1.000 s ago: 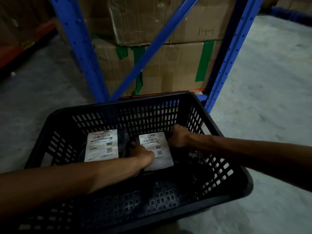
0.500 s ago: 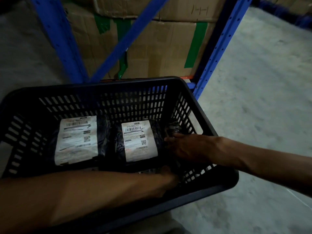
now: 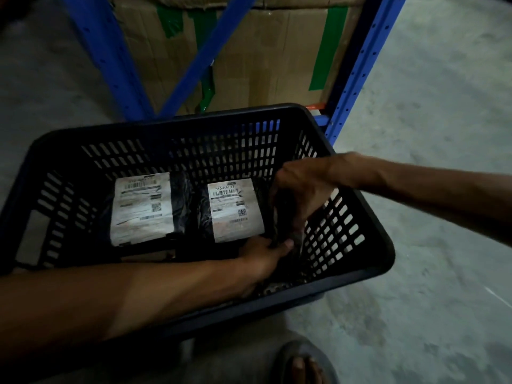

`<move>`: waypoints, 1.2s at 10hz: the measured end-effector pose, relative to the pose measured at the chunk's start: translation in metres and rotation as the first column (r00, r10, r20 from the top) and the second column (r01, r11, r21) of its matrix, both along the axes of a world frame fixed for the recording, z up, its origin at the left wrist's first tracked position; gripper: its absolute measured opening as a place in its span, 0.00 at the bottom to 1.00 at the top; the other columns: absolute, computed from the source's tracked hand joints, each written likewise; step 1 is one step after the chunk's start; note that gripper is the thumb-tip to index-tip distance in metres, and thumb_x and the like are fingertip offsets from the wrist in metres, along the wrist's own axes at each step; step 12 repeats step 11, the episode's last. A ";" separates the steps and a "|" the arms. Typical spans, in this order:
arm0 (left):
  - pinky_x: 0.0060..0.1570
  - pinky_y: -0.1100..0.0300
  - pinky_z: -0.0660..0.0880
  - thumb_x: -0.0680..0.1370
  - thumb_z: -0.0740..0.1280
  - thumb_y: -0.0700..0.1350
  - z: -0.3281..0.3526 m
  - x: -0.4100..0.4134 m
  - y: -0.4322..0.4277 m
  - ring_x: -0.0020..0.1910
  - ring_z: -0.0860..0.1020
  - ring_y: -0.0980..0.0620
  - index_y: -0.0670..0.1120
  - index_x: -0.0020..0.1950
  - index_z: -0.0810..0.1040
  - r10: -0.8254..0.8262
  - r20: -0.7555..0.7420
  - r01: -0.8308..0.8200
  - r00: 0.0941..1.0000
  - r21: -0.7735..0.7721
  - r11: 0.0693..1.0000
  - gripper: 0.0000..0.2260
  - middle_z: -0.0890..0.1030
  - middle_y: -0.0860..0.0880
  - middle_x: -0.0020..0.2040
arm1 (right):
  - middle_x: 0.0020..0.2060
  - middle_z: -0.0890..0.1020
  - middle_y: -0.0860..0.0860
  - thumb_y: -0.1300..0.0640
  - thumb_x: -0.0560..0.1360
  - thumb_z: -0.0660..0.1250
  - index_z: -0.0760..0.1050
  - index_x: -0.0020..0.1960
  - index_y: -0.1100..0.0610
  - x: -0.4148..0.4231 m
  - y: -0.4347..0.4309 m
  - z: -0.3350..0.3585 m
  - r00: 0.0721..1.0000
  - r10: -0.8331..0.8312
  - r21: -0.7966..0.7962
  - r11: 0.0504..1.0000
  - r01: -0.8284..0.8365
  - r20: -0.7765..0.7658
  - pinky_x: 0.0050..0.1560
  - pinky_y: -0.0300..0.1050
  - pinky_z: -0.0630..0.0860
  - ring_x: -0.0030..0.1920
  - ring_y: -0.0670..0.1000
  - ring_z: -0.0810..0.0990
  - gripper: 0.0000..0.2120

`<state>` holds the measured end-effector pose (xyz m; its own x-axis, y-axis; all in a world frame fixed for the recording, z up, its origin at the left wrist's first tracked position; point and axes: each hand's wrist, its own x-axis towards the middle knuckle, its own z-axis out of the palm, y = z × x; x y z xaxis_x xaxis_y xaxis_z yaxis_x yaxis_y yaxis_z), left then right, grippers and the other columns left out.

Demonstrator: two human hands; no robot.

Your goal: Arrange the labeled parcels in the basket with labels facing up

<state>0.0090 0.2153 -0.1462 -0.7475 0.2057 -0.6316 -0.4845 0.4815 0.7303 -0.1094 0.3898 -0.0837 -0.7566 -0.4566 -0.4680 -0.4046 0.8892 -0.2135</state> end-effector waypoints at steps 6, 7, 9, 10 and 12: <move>0.69 0.56 0.69 0.71 0.75 0.39 0.081 -0.065 -0.117 0.65 0.77 0.47 0.43 0.70 0.74 0.357 -0.086 -0.330 0.930 0.227 0.916 0.27 0.79 0.49 0.64 | 0.46 0.82 0.55 0.55 0.72 0.71 0.78 0.50 0.59 0.029 -0.073 0.025 0.397 -0.429 -0.345 0.196 0.918 0.811 0.51 0.50 0.79 0.47 0.54 0.79 0.10; 0.61 0.64 0.67 0.72 0.73 0.37 0.069 -0.079 -0.110 0.68 0.74 0.47 0.43 0.73 0.71 0.318 -0.123 -0.297 0.940 0.163 0.941 0.30 0.76 0.45 0.69 | 0.57 0.83 0.56 0.57 0.76 0.68 0.77 0.57 0.61 0.026 -0.075 0.019 0.431 -0.449 -0.398 0.171 0.901 0.782 0.49 0.46 0.76 0.52 0.55 0.79 0.12; 0.63 0.64 0.69 0.75 0.70 0.41 0.041 -0.083 -0.096 0.68 0.74 0.49 0.46 0.78 0.62 0.077 -0.142 -0.079 0.987 -0.011 0.997 0.33 0.74 0.51 0.70 | 0.56 0.81 0.50 0.56 0.80 0.61 0.71 0.61 0.53 0.022 -0.082 -0.007 0.507 -0.477 -0.376 0.348 0.859 0.718 0.43 0.30 0.78 0.42 0.42 0.80 0.10; 0.59 0.62 0.69 0.76 0.67 0.44 0.039 -0.091 -0.093 0.70 0.71 0.47 0.48 0.80 0.56 0.062 -0.159 -0.076 0.985 -0.079 0.994 0.34 0.65 0.50 0.77 | 0.54 0.76 0.51 0.61 0.81 0.58 0.69 0.65 0.59 0.019 -0.083 -0.013 0.487 -0.468 -0.367 0.328 0.871 0.737 0.30 0.25 0.75 0.31 0.37 0.82 0.13; 0.58 0.55 0.73 0.76 0.65 0.44 0.051 -0.085 -0.090 0.59 0.75 0.48 0.51 0.80 0.54 0.070 -0.162 -0.080 0.984 -0.055 0.995 0.34 0.72 0.47 0.71 | 0.55 0.78 0.54 0.59 0.80 0.62 0.71 0.66 0.68 0.020 -0.075 0.003 0.540 -0.568 -0.397 0.366 0.842 0.621 0.39 0.29 0.79 0.46 0.46 0.83 0.18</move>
